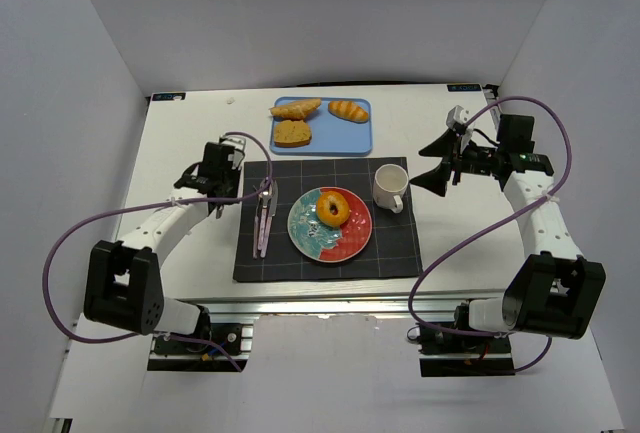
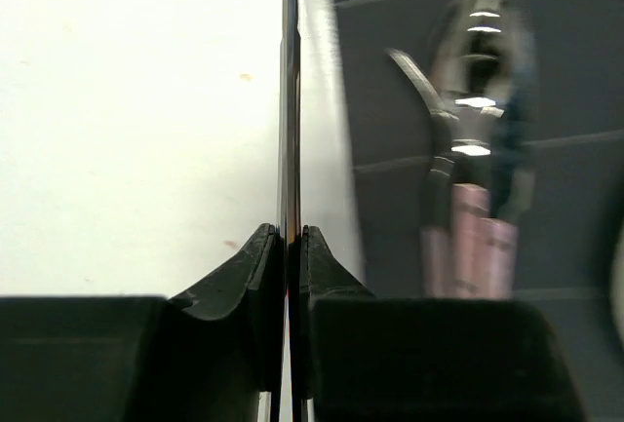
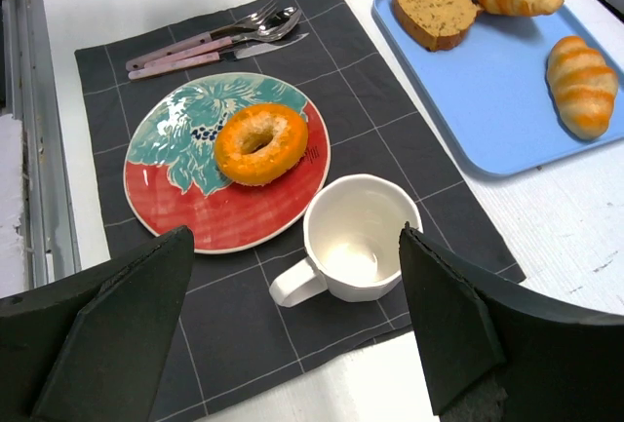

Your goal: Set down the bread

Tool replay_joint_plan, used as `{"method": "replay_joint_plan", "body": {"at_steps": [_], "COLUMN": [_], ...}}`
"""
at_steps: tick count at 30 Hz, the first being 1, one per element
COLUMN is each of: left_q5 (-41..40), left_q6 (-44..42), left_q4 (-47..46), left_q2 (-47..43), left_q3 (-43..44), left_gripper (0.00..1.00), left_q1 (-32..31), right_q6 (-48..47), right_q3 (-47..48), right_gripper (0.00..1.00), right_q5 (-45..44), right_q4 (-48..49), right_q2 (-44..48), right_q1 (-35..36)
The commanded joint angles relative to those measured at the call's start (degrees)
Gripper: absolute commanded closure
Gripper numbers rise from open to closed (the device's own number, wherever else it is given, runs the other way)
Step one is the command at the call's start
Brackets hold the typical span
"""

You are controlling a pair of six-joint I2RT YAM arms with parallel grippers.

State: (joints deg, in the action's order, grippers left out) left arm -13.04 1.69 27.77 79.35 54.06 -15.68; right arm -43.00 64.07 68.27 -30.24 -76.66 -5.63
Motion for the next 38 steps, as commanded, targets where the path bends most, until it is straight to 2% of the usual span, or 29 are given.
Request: {"method": "replay_joint_plan", "body": {"at_steps": [1, 2, 5, 8, 9, 11, 14, 20, 22, 23, 24, 25, 27, 29, 30, 33, 38], "left_q5": [-1.7, 2.3, 7.6, 11.2, 15.2, 16.6, 18.7, 20.2, 20.1, 20.1, 20.0, 20.0, 20.0, 20.0, 20.0, 21.0, 21.5], "left_q6": [-11.2, -11.0, -11.5, -12.3, -12.2, -11.0, -8.7, -5.0, -4.4, -4.2, -4.1, -3.8, -2.8, -1.0, 0.2, 3.0, 8.7], "left_q4": [-17.2, -18.9, -22.1, -21.2, -20.7, -19.7, -20.9, -21.0, -19.3, -18.9, -18.5, -18.3, -17.9, -17.5, -17.3, -17.3, -19.6], "left_q2": [-0.3, 0.4, 4.3, 9.5, 10.8, 14.1, 15.9, 18.0, 18.3, 17.9, 16.8, 15.8, 13.6, 9.5, 6.5, 1.8, -9.6], "left_q3": [-5.7, -6.7, -8.7, -7.7, -7.1, -6.2, -6.9, -7.0, -6.0, -5.8, -5.7, -5.6, -5.5, -5.1, -4.9, -5.2, -8.0], "left_gripper": [1.0, 1.0, 0.99, 0.91, 0.88, 0.78, 0.7, 0.63, 0.53, 0.44, 0.17, 0.02, 0.02, 0.02, 0.02, 0.02, 0.02], "left_q1": [5.8, 9.5, 13.4, 14.5, 14.7, 15.2, 15.6, 19.4, 19.7, 19.9, 19.9, 20.1, 20.2, 20.1, 20.2, 20.1, 20.2], "right_q6": [-3.4, -3.6, -3.7, -3.5, -3.6, -3.7, -4.4, -6.3, -6.4, -5.9, -5.1, -3.9, 1.5, 9.6, 17.3, 23.4, 28.7], "right_q3": [2.8, 2.6, 2.5, 3.0, 3.2, 3.9, 4.8, 5.7, 5.9, 6.1, 6.3, 6.7, 7.0, 6.9, 7.6, 10.0, 11.2], "right_gripper": [0.11, 0.11, 0.11, 0.1, 0.11, 0.11, 0.11, 0.11, 0.11, 0.11, 0.11, 0.11, 0.11, 0.11, 0.11, 0.11, 0.1], "right_q5": [2.0, 2.0, 1.7, 1.6, 1.6, 1.4, 1.0, 0.0, -0.4, -0.5, -1.4, -2.1, -6.4, -12.4, -19.2, -28.2, -28.2], "right_q4": [-3.9, -4.0, -4.6, -4.7, -4.8, -5.1, -6.0, -8.5, -9.1, -9.3, -9.3, -9.2, -8.1, -2.0, 1.1, 2.6, 8.6], "right_q2": [-0.2, 0.1, 0.3, 0.0, -0.1, -0.5, -1.1, -1.3, -1.3, -1.4, -1.3, -1.5, -1.4, -1.1, -1.0, -1.6, -2.6], "right_q1": [-0.3, -0.3, -0.3, -0.3, -0.3, -0.3, -0.3, -0.3, -0.3, -0.3, -0.3, -0.3, 0.1, 0.5, 0.8, 0.8, 0.8]}}
